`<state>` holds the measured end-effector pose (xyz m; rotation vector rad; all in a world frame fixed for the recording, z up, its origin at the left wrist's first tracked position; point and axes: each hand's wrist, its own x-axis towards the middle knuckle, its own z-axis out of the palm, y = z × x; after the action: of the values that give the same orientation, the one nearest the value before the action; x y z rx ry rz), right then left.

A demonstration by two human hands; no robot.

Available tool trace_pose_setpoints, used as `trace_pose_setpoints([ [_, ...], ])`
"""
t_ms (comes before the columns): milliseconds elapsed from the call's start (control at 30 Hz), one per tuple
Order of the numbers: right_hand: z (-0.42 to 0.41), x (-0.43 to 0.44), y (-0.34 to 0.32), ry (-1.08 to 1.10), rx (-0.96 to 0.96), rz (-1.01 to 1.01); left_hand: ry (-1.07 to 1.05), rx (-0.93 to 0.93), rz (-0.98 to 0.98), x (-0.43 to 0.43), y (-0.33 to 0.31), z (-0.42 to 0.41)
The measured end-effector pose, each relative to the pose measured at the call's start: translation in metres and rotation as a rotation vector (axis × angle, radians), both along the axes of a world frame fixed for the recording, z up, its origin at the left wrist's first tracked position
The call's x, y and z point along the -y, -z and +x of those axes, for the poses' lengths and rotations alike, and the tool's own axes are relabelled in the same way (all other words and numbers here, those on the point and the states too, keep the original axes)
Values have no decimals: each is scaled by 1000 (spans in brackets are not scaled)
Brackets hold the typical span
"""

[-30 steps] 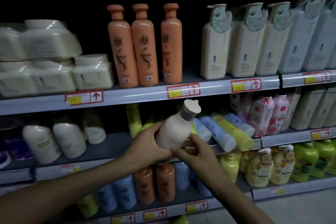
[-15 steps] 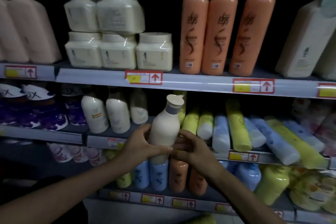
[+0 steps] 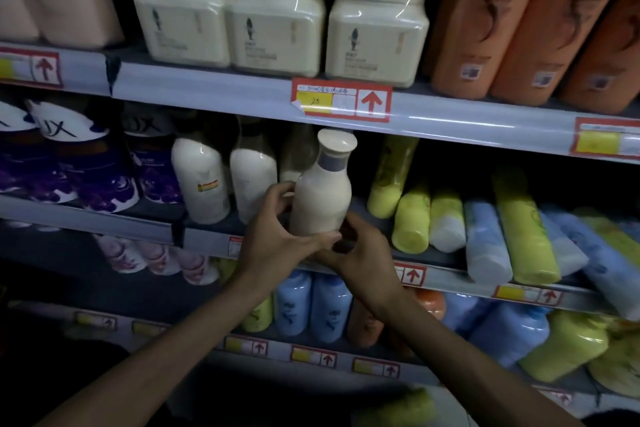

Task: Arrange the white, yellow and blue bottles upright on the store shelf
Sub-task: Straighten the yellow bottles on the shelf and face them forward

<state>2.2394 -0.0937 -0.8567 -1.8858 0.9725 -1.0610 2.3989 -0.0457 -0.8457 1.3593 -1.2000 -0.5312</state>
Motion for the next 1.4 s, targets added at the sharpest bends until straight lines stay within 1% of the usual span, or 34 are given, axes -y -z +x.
trace_pose_setpoints([
  [100, 11, 11, 2, 37, 11, -38, -47, 55, -33, 7, 2, 4],
  [233, 32, 27, 7, 95, 12, -60, -241, 241, -66, 15, 4, 9],
  [333, 45, 28, 11, 102, 3, -54, -362, 342, -24, 14, 9, 11],
  [500, 54, 30, 16, 140, -51, -27, -441, 378, -11, 16, 13, 9],
  [633, 57, 31, 15, 166, -82, -49, -453, 348, -20, 14, 15, 8],
  [800, 58, 29, 12, 190, -166, -95, -486, 335, 8, 12, 17, 6],
  [1000, 56, 30, 12, 201, -212, -46, -461, 296, 21, 8, 19, 4],
  [1133, 52, 32, 8, 173, -239, -15, -431, 309, 51, 2, 20, 5],
  [1200, 45, 31, 5, 165, -269, -4, -394, 306, 54, -4, 23, 5],
  [1300, 24, 22, 0, 141, -363, -40, -331, 304, 58, -14, 28, 4],
  [1400, -10, 4, -4, 79, -414, -103, -286, 396, 57, -26, 32, 0],
])
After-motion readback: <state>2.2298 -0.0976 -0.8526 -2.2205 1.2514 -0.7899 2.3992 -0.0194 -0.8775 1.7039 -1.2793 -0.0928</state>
